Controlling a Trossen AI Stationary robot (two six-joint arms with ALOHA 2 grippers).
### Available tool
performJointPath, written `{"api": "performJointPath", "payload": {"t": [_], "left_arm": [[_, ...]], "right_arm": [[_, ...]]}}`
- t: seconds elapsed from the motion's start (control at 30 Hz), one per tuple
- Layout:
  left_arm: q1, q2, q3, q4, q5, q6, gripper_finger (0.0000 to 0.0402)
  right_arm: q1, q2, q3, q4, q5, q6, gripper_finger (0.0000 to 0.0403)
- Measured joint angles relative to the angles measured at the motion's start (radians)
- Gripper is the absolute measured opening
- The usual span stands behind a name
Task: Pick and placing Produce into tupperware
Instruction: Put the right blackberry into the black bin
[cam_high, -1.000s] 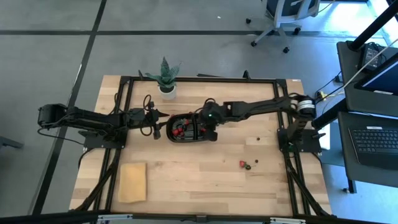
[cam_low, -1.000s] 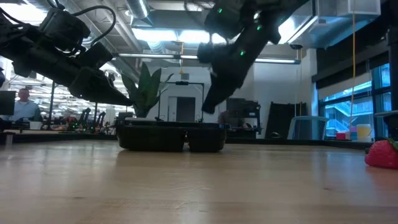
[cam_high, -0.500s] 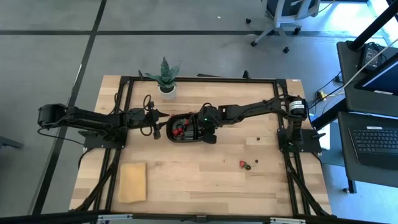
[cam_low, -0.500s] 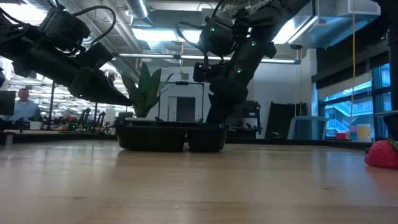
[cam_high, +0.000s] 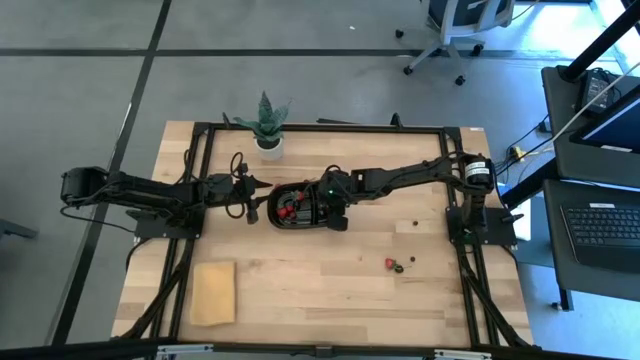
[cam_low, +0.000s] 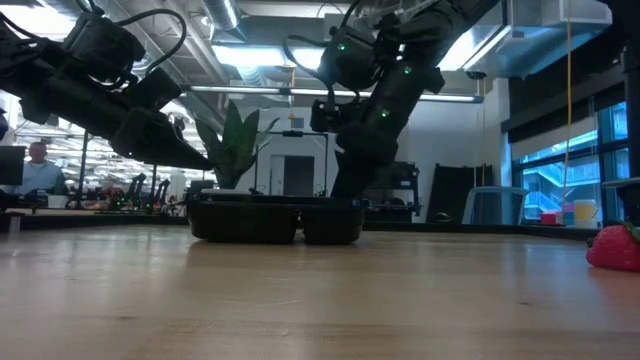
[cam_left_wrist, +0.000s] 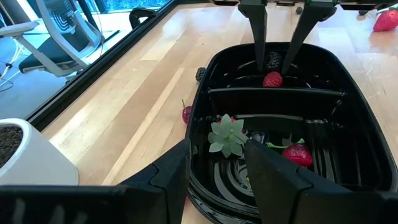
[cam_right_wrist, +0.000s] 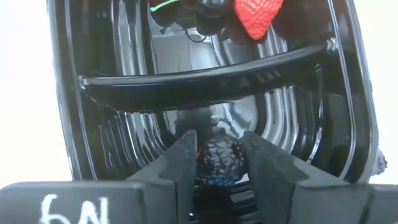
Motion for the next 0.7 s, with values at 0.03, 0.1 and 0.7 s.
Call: {"api": "performJointPath", "payload": {"t": [0.03, 0.1, 0.7], "left_arm": [[0.0, 0.0, 0.0, 0.0, 0.0, 0.0, 0.0147], [0.0, 0.0, 0.0, 0.0, 0.0, 0.0, 0.0147], [0.0, 0.0, 0.0, 0.0, 0.0, -0.002, 0.0147]], "right_arm": [[0.0, 0.0, 0.0, 0.0, 0.0, 0.008, 0.0133], [0.0, 0.0, 0.0, 0.0, 0.0, 0.021, 0.0133], [0.0, 0.0, 0.0, 0.0, 0.0, 0.025, 0.0134]]}}
